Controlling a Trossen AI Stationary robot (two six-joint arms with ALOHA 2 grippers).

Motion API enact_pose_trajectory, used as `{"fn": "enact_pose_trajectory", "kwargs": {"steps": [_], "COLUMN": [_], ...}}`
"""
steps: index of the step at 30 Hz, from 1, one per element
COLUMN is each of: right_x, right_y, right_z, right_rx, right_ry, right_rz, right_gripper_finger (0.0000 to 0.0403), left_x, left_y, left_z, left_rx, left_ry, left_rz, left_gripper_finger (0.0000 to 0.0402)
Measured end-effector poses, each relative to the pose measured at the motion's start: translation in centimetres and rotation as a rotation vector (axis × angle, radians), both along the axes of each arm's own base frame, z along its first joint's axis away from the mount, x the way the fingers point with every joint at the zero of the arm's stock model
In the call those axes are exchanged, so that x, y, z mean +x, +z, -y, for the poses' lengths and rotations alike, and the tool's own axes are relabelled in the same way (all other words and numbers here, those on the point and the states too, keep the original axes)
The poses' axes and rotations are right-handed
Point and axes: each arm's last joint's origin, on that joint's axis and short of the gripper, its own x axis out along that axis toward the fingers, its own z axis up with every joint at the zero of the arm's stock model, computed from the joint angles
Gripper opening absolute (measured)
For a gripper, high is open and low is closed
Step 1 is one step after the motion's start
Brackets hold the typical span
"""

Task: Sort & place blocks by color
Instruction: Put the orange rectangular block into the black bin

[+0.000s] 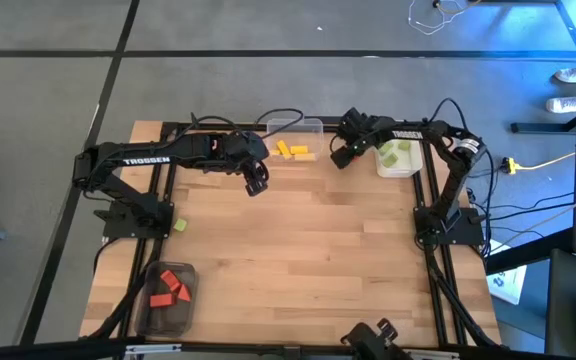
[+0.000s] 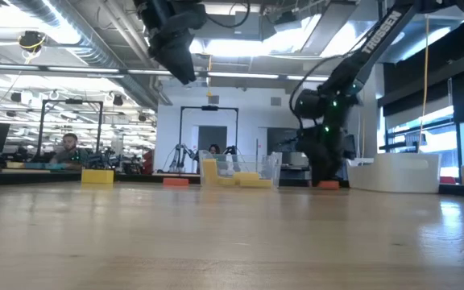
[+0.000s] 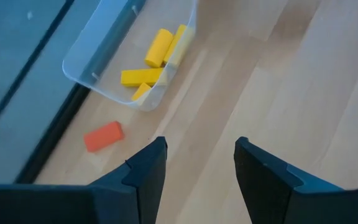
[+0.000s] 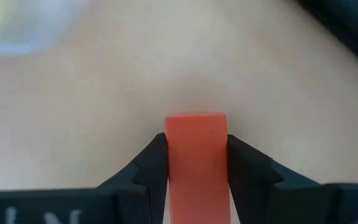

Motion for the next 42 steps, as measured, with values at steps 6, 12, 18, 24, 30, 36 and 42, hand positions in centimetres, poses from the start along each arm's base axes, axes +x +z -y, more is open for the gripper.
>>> {"fn": "enact_pose_trajectory", "kwargs": {"steps": [6,12,18,24,30,36,42], "right_x": [1.5,2.8,3.6,4.3,5.2,5.7,6.0], "right_y": [2.6,5.8,9.0,11.2,11.7,11.9,11.9], "right_z": [-2.0,-5.1,-8.6,-11.6,-13.7,-15.3,-16.5], "right_rx": [0.025,0.052,0.161,0.129,0.125,0.15,0.153], "right_ry": [0.181,0.371,0.613,0.736,0.823,0.891,0.951], "right_rz": [0.156,0.312,0.531,0.606,0.645,0.663,0.668], "right_gripper_finger": [0.0128,0.0128,0.0128,0.0128,0.0128,0.0128,0.0128], "left_x": [0.0,0.6,2.0,3.1,5.2,6.8,8.2], "left_y": [0.0,0.3,0.8,1.7,0.8,-1.3,-2.5], "left_z": [0.0,0.4,2.3,4.8,6.4,6.3,6.3], "left_rx": [0.154,0.249,0.372,0.54,0.674,0.686,0.699], "left_ry": [-0.248,-0.507,-0.734,-0.96,-1.06,-1.023,-1.029], "left_rz": [-0.131,-0.144,-0.072,0.022,0.036,-0.04,-0.024], "left_gripper_finger": [0.0176,0.0176,0.0176,0.0176,0.0176,0.0176,0.0176]}}
